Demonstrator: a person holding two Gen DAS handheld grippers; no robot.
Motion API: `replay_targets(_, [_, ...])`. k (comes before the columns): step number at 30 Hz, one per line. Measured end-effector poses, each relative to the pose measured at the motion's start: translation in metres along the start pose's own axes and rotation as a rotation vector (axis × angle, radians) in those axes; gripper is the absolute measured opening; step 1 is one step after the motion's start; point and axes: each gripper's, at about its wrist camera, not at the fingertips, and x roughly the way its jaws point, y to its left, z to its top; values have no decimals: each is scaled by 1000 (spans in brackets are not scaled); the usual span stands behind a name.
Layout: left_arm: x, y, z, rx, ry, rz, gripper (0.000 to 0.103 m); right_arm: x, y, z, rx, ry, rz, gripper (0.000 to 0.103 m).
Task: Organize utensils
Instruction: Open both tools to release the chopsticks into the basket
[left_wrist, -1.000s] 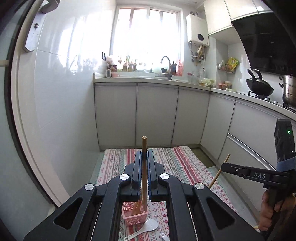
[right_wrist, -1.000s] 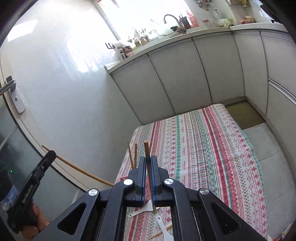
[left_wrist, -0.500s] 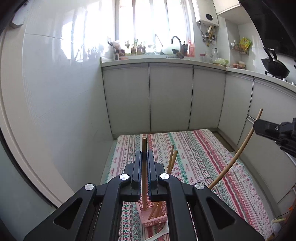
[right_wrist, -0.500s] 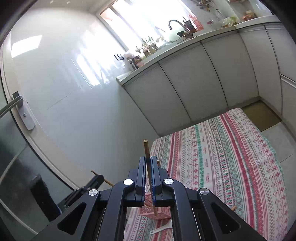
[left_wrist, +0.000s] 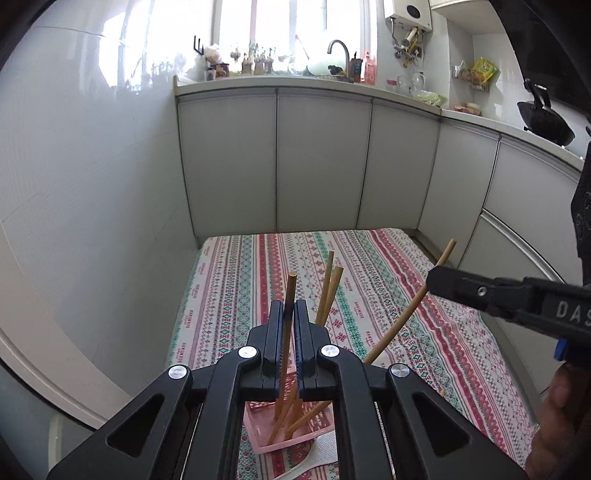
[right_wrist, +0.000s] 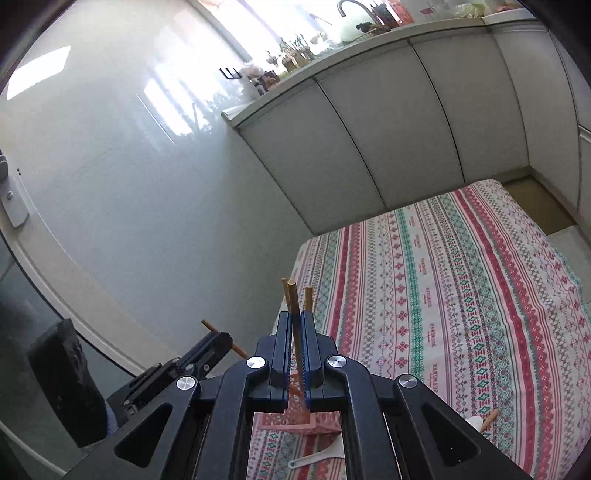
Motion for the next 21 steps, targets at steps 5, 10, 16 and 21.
replay_targets(5, [0,-3,0,-12,7,-43,7,7,-5,-4,18,46,7,8])
replay_targets(10, [-6,-3,-1,-35,36,-78,28,-5,-10,-2,27,52,-2,18])
replay_targets(16, [-20,2,-9,-53,134,-74,50,-22,-29,-5,32,118,-77,18])
replay_targets(21, [-23,2,-26,-89,271,-127,69,-33,-47,-15,12,193,-154,18])
